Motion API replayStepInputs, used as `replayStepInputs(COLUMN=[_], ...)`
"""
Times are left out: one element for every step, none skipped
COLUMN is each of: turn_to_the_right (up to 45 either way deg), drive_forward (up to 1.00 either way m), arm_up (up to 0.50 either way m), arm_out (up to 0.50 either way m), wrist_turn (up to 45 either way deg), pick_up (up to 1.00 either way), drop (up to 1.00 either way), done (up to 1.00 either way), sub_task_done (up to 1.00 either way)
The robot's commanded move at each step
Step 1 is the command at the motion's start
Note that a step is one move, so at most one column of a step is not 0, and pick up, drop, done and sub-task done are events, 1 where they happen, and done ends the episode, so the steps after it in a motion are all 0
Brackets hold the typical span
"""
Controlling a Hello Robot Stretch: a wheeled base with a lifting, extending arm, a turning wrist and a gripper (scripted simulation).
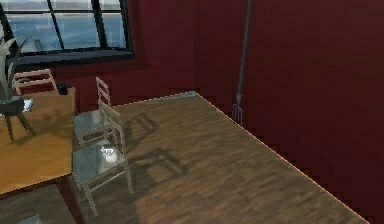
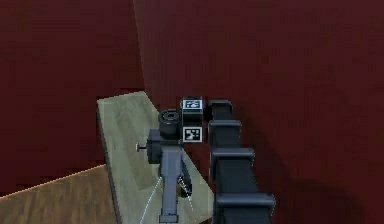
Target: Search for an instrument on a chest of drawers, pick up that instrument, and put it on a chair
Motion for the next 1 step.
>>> replayStepInputs(turn_to_the_right=[0.0], drive_forward=[0.00], arm_up=[0.00], arm_out=[0.00], wrist_turn=[45.0], pick_up=[0.00], drop=[0.00], done=[0.00], sub_task_done=[0.00])
